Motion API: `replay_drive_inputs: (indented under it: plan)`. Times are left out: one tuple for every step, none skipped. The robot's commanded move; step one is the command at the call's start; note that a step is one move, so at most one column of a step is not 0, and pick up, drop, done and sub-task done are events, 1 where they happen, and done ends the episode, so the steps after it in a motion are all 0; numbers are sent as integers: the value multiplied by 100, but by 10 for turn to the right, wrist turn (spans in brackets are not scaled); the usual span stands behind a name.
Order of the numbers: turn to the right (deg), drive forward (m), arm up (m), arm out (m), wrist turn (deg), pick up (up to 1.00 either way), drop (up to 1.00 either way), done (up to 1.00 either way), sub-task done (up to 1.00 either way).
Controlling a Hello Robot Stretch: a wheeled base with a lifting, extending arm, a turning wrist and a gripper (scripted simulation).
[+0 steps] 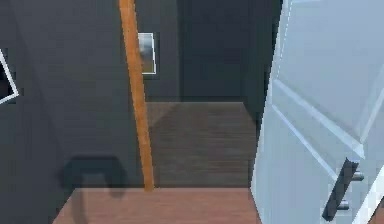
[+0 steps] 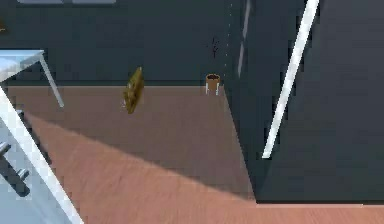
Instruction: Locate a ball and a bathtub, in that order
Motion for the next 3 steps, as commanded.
replay_drive_inputs:
  plan:
    - [0, 100, 0, 0, 0, 0, 0, 0, 0]
    - [0, 10, 0, 0, 0, 0, 0, 0, 0]
    - [0, 75, 0, 0, 0, 0, 0, 0, 0]
